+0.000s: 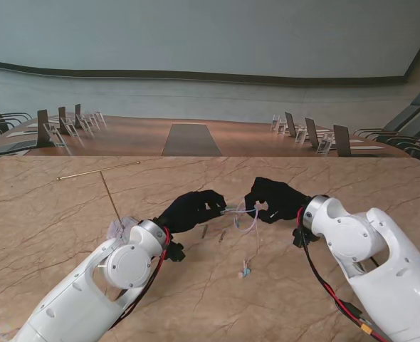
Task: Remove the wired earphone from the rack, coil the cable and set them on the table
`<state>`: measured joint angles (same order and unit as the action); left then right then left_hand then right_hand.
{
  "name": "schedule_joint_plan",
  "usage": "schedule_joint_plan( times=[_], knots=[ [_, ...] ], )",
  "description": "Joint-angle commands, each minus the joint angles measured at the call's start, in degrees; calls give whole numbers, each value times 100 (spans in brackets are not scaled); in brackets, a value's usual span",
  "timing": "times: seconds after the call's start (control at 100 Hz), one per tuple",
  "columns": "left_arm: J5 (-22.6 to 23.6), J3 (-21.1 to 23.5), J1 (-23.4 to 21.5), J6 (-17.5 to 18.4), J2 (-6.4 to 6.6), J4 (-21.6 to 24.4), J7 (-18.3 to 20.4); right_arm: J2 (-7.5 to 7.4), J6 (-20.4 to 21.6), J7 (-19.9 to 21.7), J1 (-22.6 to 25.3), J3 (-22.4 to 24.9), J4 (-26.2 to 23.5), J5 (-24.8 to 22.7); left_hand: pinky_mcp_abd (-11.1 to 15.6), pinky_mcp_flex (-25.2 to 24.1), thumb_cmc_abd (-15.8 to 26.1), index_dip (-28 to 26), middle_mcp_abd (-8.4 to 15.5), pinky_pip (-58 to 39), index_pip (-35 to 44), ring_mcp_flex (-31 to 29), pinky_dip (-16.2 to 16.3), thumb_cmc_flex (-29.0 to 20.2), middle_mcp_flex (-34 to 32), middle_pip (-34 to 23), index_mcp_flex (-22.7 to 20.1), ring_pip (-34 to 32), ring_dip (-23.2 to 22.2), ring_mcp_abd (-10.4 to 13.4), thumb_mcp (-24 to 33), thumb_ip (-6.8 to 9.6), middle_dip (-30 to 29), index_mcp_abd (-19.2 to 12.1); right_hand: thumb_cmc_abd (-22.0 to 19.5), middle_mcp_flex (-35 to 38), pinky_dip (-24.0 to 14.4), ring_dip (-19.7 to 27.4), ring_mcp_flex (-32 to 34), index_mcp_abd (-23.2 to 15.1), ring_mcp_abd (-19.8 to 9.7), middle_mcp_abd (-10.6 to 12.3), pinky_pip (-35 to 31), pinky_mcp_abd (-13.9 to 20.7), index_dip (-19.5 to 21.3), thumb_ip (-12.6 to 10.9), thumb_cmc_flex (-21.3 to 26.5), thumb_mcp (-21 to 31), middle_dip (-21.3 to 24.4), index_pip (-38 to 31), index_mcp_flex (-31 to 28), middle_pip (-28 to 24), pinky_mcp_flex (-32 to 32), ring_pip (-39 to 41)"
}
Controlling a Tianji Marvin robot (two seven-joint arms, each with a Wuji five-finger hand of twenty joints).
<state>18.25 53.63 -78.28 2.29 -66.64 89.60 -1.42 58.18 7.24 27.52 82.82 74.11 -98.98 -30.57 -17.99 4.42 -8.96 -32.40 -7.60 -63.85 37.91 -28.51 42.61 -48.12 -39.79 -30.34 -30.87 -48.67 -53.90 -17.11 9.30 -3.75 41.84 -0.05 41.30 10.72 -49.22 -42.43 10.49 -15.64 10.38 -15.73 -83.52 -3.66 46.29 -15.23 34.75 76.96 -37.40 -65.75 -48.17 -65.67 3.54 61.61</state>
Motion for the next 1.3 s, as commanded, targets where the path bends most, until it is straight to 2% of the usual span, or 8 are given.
schedule_joint_plan(
  times=[0.0, 0.06, 0.21, 0.34, 0.69, 0.83, 1.05, 1.29],
  knots=[
    [2, 2, -67, 6, -1, -16, -12, 4, -31, -9, 41, 21, -76, -46, 121, -21, 241, -110, -88, -60, -30, -47, 56, -102, 96, -19, 73, -65, 37, -22, -132, 110, -6, -18, 99, -264, 201, 358, -378, 152, -224, 202, 185, 557, -79, 279, 37, 187, 434, -300, -110, 289, -290, -174],
    [8, 4, -78, 15, -1, -23, -22, 7, -25, -25, 53, 40, -90, -77, 127, -22, 249, -110, -78, -66, -27, -38, 55, -106, 115, -18, 99, -67, 41, -7, -149, 109, -4, -30, 113, -225, 319, 690, -605, 207, -465, 417, 491, 646, -99, 306, 84, 183, 868, -304, -127, 829, -467, -476],
    [14, 38, -117, 114, -47, -82, -231, 3, -78, 6, 64, 66, -118, -62, 127, -31, 230, -131, -82, -79, 25, 33, 52, -157, 198, -6, 123, -33, 64, 8, -173, 112, -6, -27, 131, -186, 328, 944, -586, 377, -694, 719, 719, 779, -186, 459, 153, 214, 1054, -413, 14, 884, -599, -696],
    [-16, 69, -118, 194, -57, -92, -269, 1, -93, 23, 71, 44, -105, -41, 154, -91, 251, -104, -25, -14, 50, 152, 7, -238, 273, 52, 146, 268, 256, 86, -236, 105, -52, -38, 154, 491, 241, 875, -533, 520, -1013, 1327, 668, 931, -284, 515, 221, 265, 1146, -524, 53, 1197, -558, -548],
    [-382, -151, 65, 321, -107, -38, -169, 25, -221, -21, -113, -336, 170, 207, 161, -90, 259, -48, -26, 23, 123, 63, -31, -402, 193, 129, 140, 820, 788, 113, -403, 114, -196, -55, 72, 1503, 260, 917, -16, 607, -983, 1317, 490, 896, -341, 535, 300, 172, 1220, -643, 175, 1428, -357, -523],
    [-413, -129, 63, 376, -113, 13, -194, 35, -255, -38, -190, -428, 244, 260, 123, -86, 262, -11, 92, 149, 115, 129, -108, -380, 209, 344, 116, 974, 942, 131, -431, 129, -392, -110, 88, 2120, 275, 843, 513, 543, -663, 868, 278, 710, -338, 434, 288, 200, 1141, -649, 49, 1230, -69, -258],
    [-214, 27, -92, 379, -98, 46, -331, 45, -344, -59, -204, -389, 193, 263, 159, -67, 270, -66, -31, 65, 139, 146, -69, -381, 270, 92, 187, 796, 869, 123, -421, 128, -287, -53, 159, 3497, 232, 577, 1866, 476, 509, -206, -386, -121, -242, 290, 297, 146, 930, -581, -46, 650, 1071, 531],
    [50, 164, -301, 363, -68, 43, -451, 76, -278, -249, -197, -263, 141, 108, 188, 145, 134, -620, 2, -538, 1064, -23, 230, -565, 98, -627, 320, 46, 383, 7, -473, 115, 436, -81, 461, 4062, 9, 640, 2534, 397, 1039, -489, -732, -553, -182, 567, 337, 300, 607, -589, 0, 358, 1818, 1012]
  ],
)
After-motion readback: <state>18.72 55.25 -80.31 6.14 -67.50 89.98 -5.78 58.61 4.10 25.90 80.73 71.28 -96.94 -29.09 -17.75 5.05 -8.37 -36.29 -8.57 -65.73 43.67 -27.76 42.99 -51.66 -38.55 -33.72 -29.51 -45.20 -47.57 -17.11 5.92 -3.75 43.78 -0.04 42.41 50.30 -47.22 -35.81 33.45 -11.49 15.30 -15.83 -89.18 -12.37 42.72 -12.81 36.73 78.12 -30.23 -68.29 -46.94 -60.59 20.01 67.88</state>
